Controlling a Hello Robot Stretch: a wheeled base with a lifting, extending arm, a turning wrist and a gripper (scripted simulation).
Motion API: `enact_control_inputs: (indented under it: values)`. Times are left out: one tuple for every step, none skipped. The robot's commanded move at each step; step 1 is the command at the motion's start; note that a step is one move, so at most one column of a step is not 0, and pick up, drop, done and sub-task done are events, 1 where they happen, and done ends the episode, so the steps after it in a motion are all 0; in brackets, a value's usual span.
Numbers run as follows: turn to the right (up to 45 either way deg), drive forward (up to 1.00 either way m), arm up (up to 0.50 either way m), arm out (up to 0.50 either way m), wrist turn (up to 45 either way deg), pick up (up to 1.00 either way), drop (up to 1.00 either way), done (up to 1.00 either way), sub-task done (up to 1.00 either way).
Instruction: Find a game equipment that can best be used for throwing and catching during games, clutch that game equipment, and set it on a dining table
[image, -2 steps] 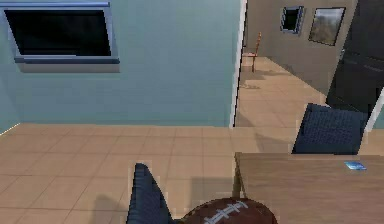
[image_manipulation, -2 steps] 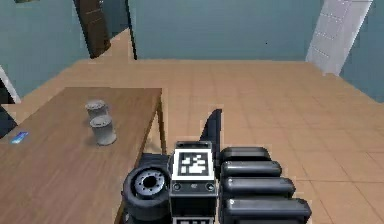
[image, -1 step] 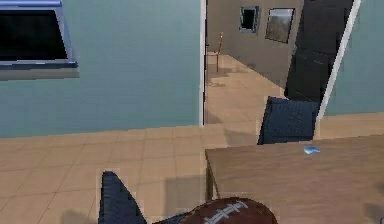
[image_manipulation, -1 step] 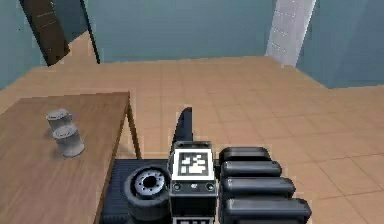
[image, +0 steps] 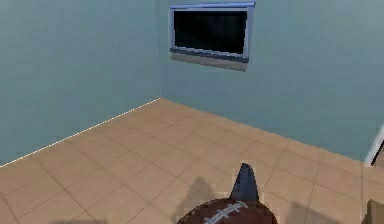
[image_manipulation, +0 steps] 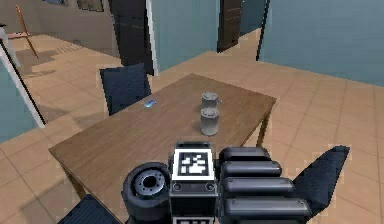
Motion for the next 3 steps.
enact_control_inputs:
  values:
    - [-9.0,0.00,0.00,0.00,0.0,0.00,0.00,0.00,0.00]
    - [0.0,0.00,0.00,0.48,0.0,0.00,0.00,0.00,0.00]
    - [0.0,0.00,0.00,0.00,45.0,0.00,0.00,0.00,0.00]
